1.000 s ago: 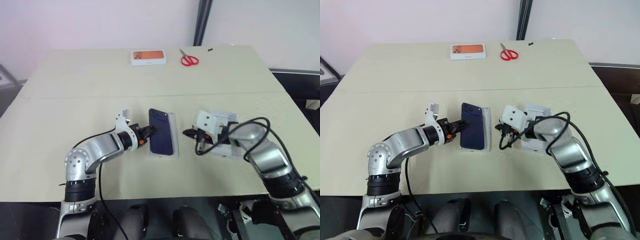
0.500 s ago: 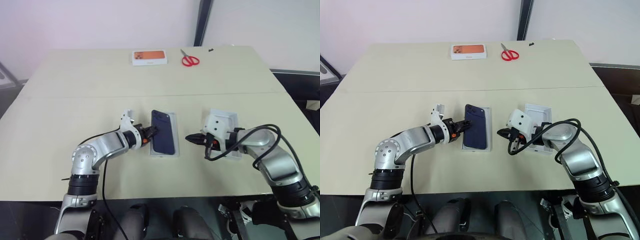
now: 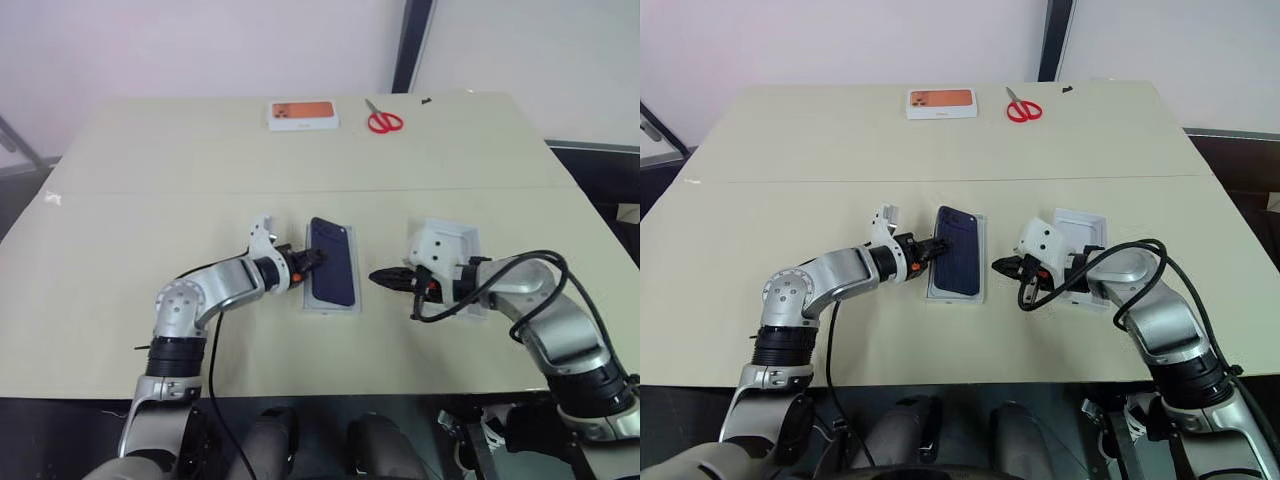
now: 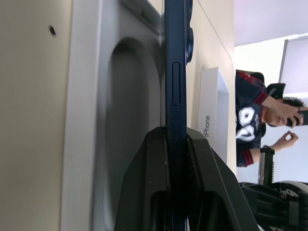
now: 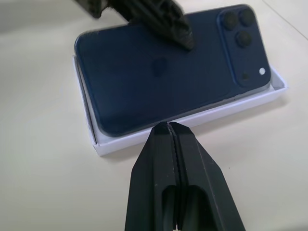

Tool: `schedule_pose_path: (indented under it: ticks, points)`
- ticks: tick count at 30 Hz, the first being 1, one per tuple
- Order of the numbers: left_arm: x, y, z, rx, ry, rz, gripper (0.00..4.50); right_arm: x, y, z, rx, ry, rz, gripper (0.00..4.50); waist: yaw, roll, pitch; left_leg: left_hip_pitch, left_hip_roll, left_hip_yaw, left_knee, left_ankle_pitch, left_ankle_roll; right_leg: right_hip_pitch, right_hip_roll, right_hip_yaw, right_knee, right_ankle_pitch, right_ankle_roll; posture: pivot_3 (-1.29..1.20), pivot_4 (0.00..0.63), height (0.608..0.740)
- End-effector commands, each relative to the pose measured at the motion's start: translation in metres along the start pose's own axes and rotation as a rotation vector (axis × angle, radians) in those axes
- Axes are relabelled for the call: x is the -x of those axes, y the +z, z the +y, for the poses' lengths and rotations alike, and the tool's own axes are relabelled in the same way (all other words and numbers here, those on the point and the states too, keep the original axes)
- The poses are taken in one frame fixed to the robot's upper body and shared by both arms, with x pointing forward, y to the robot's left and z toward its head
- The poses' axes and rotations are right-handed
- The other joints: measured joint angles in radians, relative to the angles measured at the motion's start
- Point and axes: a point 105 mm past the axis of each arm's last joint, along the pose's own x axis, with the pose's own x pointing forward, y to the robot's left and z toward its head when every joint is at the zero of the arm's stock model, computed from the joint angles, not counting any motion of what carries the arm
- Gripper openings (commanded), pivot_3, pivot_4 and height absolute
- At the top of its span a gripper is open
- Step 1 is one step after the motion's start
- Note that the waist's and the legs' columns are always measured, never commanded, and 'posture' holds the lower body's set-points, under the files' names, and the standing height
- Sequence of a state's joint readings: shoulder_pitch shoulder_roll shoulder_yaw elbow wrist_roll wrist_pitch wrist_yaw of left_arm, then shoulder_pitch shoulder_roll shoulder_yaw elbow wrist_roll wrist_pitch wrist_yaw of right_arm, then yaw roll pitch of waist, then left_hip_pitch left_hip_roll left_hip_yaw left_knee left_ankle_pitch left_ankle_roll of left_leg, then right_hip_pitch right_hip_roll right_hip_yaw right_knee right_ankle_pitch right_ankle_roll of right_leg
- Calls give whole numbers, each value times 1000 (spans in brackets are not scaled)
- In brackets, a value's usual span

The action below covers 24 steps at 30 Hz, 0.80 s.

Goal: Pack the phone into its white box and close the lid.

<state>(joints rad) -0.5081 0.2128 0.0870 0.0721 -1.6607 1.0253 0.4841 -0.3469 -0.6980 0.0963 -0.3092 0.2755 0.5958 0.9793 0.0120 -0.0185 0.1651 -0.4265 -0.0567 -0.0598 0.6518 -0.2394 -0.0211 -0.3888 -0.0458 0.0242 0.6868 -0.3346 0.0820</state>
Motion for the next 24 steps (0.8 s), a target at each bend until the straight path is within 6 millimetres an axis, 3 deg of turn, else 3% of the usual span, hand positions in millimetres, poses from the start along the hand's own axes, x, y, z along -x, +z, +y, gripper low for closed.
schedule_pose_path:
  ticks: [1,4,9,14,21,24]
  points:
    - [1,4,-13,-29,-50,-9,478,7,11,1,-2,1,-54,0,0,0,0,0,0,0,0,0,0,0,0,0,0,0,0,0,150,740]
    - [1,5,-12,-36,-49,-9,1751,7,9,2,-12,2,-53,0,0,0,0,0,0,0,0,0,0,0,0,0,0,0,0,0,150,740]
    - [10,5,-15,-78,-67,-3,4274,7,8,2,-16,-2,-51,0,0,0,0,0,0,0,0,0,0,0,0,0,0,0,0,0,150,740]
    - [32,10,-20,-181,-67,1,4274,8,9,0,-11,-14,-49,0,-7,0,0,0,0,0,-1,0,0,-1,0,0,1,0,0,0,150,740]
    - [62,33,-17,-395,38,-37,4274,4,12,-8,16,-40,-33,0,-4,0,0,0,0,0,-1,0,0,-1,0,0,0,0,0,0,150,740]
    - [73,46,-11,-532,123,-79,3427,0,8,-20,31,-93,10,0,-3,0,0,0,0,0,-1,0,0,0,0,0,0,0,0,0,150,740]
